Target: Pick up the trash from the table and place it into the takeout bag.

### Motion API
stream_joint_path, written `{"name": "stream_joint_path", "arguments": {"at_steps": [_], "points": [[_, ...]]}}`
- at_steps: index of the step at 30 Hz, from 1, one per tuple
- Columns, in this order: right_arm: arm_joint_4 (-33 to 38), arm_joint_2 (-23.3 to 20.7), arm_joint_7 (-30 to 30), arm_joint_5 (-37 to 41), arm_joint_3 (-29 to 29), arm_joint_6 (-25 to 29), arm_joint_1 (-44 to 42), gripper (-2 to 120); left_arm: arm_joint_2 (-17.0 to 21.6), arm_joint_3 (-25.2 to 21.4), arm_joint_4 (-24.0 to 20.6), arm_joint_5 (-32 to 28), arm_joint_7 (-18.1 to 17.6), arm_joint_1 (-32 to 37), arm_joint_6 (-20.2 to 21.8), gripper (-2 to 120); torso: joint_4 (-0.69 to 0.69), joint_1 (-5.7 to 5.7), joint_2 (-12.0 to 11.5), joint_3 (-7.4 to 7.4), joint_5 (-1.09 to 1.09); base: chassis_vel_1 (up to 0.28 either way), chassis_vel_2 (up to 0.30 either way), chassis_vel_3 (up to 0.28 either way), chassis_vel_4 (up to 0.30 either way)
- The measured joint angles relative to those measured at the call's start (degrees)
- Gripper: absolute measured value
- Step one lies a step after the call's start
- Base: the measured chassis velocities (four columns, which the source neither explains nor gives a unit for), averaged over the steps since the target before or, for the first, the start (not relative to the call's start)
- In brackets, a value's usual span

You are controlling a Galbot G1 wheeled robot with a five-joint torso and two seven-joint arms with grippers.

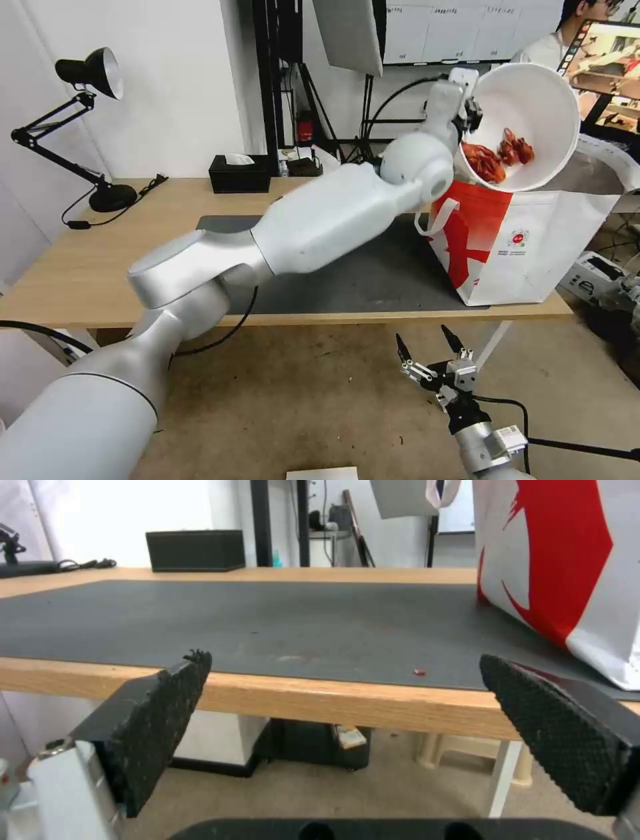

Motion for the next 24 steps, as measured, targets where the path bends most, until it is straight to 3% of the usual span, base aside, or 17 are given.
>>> {"name": "stream_joint_path", "arguments": {"at_steps": [10,24], "points": [[0.0,0.0,0.0,0.0,0.0,0.0,0.0,100,0.1,1.38,1.51,-7.18,5.02,-0.84,5.19,0,0.0,0.0,0.0,0.0,0.0,0.0,0.0,0.0,0.0],[0.0,0.0,0.0,0.0,0.0,0.0,0.0,100,0.17,2.4,3.26,-8.88,9.49,-0.03,7.18,0,0.0,0.0,0.0,0.0,0.0,0.0,0.0,0.0,0.0]]}}
